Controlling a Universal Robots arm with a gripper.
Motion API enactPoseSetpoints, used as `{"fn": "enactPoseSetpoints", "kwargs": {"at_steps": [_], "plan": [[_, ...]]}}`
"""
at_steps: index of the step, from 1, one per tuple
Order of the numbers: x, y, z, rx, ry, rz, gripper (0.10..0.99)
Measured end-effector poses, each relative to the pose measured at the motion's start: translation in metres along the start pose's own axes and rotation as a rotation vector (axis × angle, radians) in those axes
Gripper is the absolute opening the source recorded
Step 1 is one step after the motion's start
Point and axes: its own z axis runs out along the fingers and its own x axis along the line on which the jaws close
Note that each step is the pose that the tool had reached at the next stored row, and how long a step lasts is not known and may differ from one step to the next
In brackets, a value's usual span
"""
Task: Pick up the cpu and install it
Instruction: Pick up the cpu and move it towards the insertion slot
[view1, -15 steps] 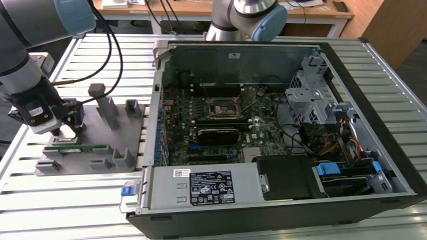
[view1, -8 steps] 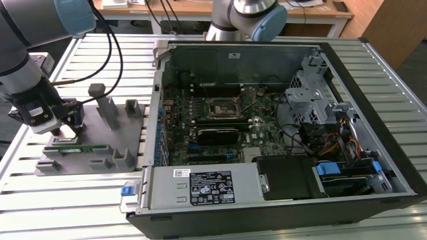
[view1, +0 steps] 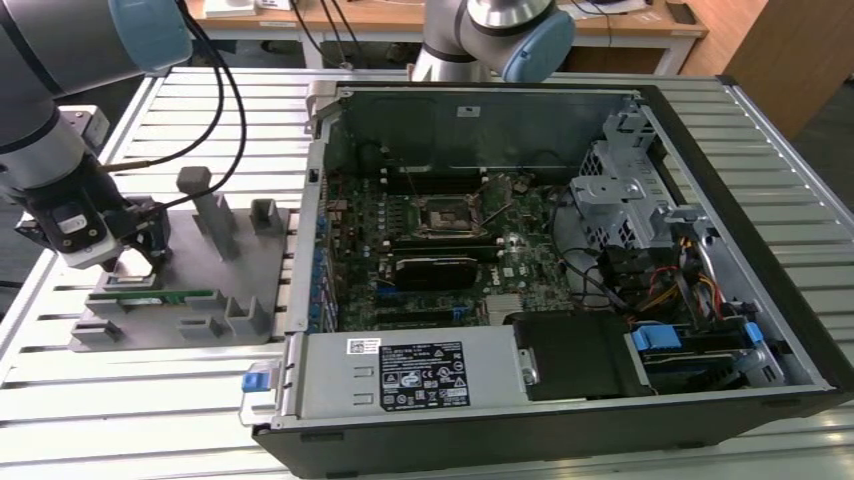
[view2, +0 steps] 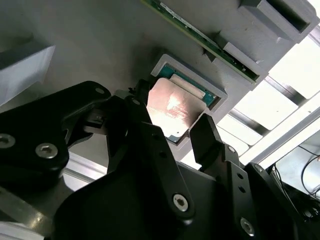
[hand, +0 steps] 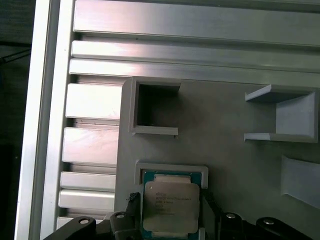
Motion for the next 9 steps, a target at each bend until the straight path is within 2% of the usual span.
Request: {"fn": "enactPoseSetpoints", "kwargs": {"at_steps": [5,6,9], "plan": [[0.0000,0.0000,0.0000,0.000,0.0002,0.000,0.588],[0.0000,0.0000,0.0000,0.000,0.0001,0.000,0.529],[0.0000,0.0001,-0.0011,0.000,-0.0004,0.000,0.529]]}}
